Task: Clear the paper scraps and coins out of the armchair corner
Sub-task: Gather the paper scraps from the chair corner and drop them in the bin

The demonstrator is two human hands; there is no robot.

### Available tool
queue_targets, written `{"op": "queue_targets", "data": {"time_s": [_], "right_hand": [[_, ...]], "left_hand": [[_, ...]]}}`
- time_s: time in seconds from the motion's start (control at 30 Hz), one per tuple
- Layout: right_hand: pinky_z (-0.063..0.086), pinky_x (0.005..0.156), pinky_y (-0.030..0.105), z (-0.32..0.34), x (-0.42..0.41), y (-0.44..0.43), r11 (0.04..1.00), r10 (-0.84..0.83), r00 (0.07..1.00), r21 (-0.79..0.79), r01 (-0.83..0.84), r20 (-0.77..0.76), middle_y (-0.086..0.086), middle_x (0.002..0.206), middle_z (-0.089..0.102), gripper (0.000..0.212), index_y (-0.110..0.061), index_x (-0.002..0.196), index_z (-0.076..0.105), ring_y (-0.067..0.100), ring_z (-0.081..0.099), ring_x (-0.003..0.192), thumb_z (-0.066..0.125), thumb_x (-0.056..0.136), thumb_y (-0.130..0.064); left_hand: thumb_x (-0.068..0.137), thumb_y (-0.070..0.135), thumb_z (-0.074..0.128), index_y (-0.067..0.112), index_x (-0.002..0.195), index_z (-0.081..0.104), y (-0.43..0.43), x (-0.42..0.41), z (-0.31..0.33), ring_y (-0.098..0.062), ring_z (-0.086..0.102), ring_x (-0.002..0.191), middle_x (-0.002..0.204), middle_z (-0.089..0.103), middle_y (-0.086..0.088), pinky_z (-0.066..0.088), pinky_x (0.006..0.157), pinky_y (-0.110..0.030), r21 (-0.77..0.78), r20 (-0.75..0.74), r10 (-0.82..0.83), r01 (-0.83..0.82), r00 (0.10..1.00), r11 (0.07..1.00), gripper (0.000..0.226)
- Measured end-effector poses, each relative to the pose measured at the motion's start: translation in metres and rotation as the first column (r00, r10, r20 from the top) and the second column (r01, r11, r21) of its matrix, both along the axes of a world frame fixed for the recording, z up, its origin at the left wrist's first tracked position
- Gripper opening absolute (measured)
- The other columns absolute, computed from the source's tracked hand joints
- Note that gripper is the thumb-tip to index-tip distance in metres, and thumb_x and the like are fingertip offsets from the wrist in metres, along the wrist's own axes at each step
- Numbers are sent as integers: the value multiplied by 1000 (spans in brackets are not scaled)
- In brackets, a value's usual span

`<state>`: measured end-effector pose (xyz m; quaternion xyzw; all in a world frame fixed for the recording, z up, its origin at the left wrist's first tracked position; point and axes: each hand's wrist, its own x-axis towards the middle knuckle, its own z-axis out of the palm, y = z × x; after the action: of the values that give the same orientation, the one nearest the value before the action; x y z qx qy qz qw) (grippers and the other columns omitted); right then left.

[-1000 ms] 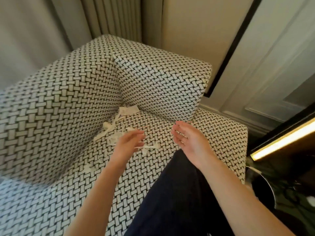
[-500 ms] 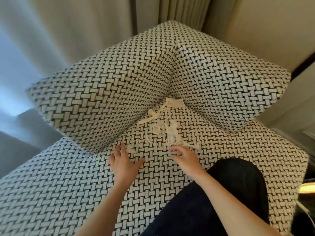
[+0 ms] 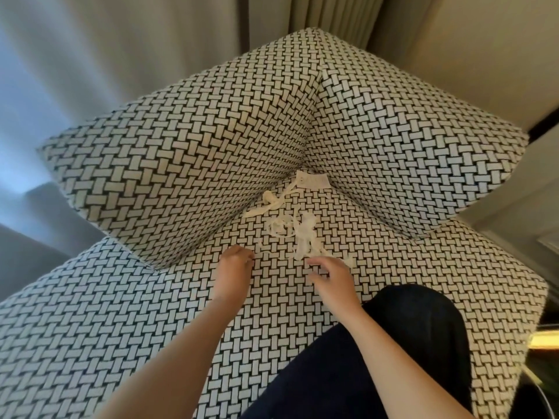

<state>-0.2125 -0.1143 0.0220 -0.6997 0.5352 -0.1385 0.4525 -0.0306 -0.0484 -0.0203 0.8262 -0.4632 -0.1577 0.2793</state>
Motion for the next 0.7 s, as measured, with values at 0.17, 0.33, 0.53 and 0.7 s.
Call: {"op": "queue_targets", "data": {"time_s": [0.17,0.33,0.53,0.7], "right_hand": [[6,116,45,0,2,-9,987,60,986,154,-36,-157,2,158,-3,45,-46,130,47,29,-2,144,59,89,-32],[-2,115,48,-8,5,-10,948,286,906,227,-222,-311,-3,155,-23,64,-51,144,14,31,-22,141,51,91,-46],[12,114,32,-11,5,-15,977,180,980,133,-168,-82,-8,155,14,68,-24,149,18,16,6,145,54,93,-31],[33,104,23,3,2,-17,994,-109,981,30,105,160,-6,137,48,42,-17,136,48,5,42,125,53,95,-24]], "left_hand": [[91,4,56,3,99,69,-9,2,6,-13,56,85,109,60,-9,38,75,-11,98,-14,-4,5,1000,995,15],[92,13,57,10,97,66,-9,-4,14,-17,58,104,112,64,-6,43,85,-19,117,-141,25,-8,990,993,11],[90,16,61,20,85,64,1,-20,17,-17,62,97,98,68,2,48,77,-16,87,-395,90,-60,914,994,7],[88,16,63,18,89,65,-6,-26,22,-11,63,79,88,67,3,51,71,-17,85,-473,145,-119,869,989,3]]}}
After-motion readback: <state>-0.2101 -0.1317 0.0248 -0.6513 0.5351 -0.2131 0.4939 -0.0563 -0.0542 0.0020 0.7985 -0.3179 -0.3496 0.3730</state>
